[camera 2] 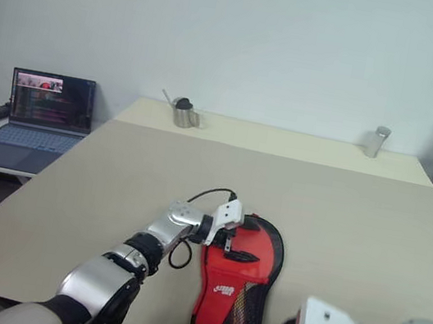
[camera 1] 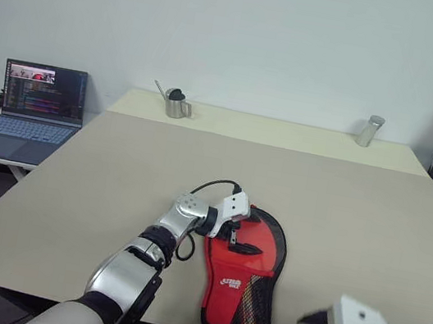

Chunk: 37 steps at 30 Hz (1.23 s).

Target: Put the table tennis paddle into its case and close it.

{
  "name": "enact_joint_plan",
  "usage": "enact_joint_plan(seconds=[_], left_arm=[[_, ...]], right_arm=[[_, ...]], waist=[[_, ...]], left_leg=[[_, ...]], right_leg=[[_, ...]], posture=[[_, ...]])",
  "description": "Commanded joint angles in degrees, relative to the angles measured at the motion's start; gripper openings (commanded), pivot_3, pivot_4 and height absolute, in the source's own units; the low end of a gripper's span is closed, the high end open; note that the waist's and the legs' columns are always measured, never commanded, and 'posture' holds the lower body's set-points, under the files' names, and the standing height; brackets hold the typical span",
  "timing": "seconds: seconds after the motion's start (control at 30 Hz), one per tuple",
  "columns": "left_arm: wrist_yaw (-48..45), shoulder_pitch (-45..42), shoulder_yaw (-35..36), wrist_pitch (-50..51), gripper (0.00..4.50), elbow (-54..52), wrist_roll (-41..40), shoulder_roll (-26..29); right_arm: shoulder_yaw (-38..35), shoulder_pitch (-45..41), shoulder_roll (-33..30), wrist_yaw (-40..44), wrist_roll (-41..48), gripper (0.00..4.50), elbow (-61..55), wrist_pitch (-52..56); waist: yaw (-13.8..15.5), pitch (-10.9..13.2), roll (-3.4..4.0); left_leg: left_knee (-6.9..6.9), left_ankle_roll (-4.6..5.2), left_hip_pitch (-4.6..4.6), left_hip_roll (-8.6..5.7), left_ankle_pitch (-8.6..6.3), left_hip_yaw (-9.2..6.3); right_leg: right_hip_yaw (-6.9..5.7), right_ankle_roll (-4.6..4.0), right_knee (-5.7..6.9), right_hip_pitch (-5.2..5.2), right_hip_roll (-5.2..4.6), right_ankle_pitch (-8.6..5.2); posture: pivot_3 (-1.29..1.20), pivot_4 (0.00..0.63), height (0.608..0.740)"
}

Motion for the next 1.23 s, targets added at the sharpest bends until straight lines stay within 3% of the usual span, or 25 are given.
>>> enact_joint_plan(seconds=[0.03,0.3,0.47,0.63,0.83,1.23], left_arm=[[-1.95,3.2,-0.88,1.47,4.5,0.24,0.81,0.46],[-6.59,6.5,0.83,4.72,4.5,-15.94,-4.48,3.4],[-6.54,14.99,5.08,19.25,4.5,-40.73,-11.47,11.7],[-0.67,24.77,10.88,33.09,4.5,-59.7,-17.01,19.01],[5.34,34.0,13.5,42.1,4.5,-73.73,-20.96,22.81],[11.58,33.13,9.47,39.82,4.5,-71.51,-20.17,19.62]], right_arm=[[6.93,-9.04,5.66,-2.22,-2.63,4.48,7.57,1.07],[16.91,-22.89,22.9,-2.55,-15.92,4.48,27.09,-9.4],[16.05,-27.84,31.08,1.35,-19.77,4.48,41.94,-18.94],[14.06,-30.61,32.43,7.57,-20.58,4.48,51.66,-24.25],[11.77,-34.75,31.89,12.11,-20.79,4.48,60.69,-24.48],[8.85,-36.95,26.89,15.11,-26.05,4.48,68.34,-27.38]], waist=[[-0.06,0.07,-0.01],[-0.35,0.13,0.09],[-1.18,0.68,0.4],[-1.26,0.99,0.63],[-0.92,1.07,0.64],[-0.68,1.09,0.66]], left_leg=[[0.0,0.0,-0.03,0.0,0.0,0.0],[0.03,0.08,-0.62,-0.04,-0.12,0.06],[0.08,0.08,-0.85,0.01,-0.11,0.08],[0.07,0.08,-0.88,0.04,-0.11,0.09],[0.1,0.08,-0.86,0.03,-0.11,0.08],[0.09,0.08,-0.86,0.01,-0.11,0.16]], right_leg=[[0.0,0.0,0.0,-0.03,0.0,0.0],[0.1,-0.1,0.38,-0.75,0.03,-0.02],[0.24,-0.39,0.5,-1.04,0.19,0.15],[0.28,-0.44,0.47,-1.05,0.18,0.13],[0.26,-0.45,0.49,-1.03,0.12,0.13],[0.31,-0.48,0.49,-1.03,0.09,0.14]], posture=[[0.0,0.15,0.74],[0.0,0.15,0.74],[0.0,0.15,0.74],[0.0,0.15,0.74],[0.0,0.15,0.74],[0.0,0.15,0.74]])
